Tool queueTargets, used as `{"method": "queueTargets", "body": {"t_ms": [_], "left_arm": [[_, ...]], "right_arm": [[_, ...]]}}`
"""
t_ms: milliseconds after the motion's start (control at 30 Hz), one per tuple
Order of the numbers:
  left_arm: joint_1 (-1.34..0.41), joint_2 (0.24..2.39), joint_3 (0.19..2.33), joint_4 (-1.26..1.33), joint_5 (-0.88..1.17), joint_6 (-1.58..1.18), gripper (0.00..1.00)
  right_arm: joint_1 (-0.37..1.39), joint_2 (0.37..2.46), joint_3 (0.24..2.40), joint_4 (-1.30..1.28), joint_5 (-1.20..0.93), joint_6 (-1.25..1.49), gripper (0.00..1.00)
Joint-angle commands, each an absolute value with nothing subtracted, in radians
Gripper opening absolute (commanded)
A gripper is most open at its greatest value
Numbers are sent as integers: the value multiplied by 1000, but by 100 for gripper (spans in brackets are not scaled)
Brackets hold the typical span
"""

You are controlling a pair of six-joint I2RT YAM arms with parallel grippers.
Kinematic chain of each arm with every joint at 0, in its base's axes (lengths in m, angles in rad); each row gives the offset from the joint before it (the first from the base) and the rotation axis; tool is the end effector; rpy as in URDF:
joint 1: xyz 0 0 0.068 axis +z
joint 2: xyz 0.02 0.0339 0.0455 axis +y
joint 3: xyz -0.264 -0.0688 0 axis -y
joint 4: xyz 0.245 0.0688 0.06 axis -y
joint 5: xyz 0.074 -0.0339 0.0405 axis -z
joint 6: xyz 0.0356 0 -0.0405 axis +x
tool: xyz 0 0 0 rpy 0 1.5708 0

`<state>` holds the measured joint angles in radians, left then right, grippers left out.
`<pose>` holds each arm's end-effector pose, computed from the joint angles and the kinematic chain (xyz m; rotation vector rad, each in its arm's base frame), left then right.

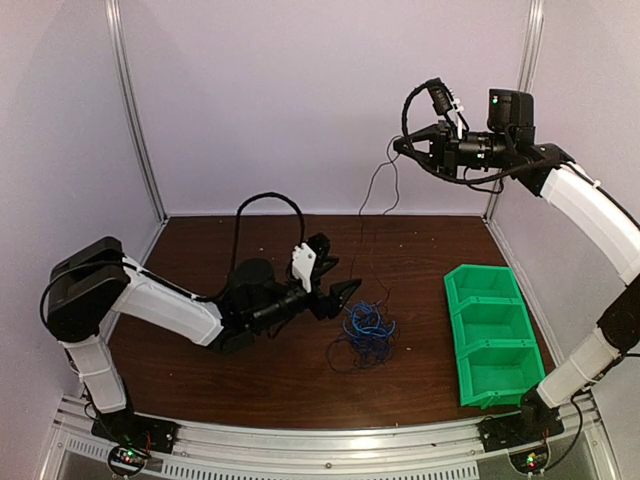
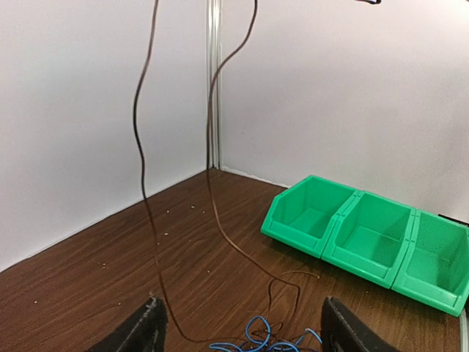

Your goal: Untangle the cables

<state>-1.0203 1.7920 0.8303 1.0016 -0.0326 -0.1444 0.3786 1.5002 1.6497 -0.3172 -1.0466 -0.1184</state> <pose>0.1981 -0.3205 0.2088 0.6542 1.4610 -0.8943 0.2908 0.1489 0.4573 -1.1472 1.3562 1.0885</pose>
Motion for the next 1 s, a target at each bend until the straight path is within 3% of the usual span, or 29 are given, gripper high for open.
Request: {"method": "queueTargets", "body": {"t_ms": [0, 133, 433, 600, 733, 833, 967], "left_arm": [[-1036, 1935, 939, 1086, -26, -187, 73], [-1063, 2043, 1052, 1081, -13, -193, 65], [-1063, 2248, 1234, 1018, -9, -167, 63], [-1064, 2331, 1276, 982, -21, -160, 47], [-1064, 2367, 1288, 927, -35, -159, 38], [-1062, 2383, 1284, 899, -55, -151, 32], [-1063, 2367, 1227, 915, -104, -153, 28]], "right_arm": [[392, 1469, 1651, -282, -1032, -108, 0], [394, 1464, 1663, -298, -1028, -113, 0], [400, 1462, 1695, -311, -1045, -108, 0], [378, 1488, 1817, -304, -1061, -52, 0], [321, 1547, 2037, -200, -1145, 85, 0], [257, 1589, 2169, 13, -1233, 312, 0], [153, 1632, 2209, 564, -1292, 811, 0]]}}
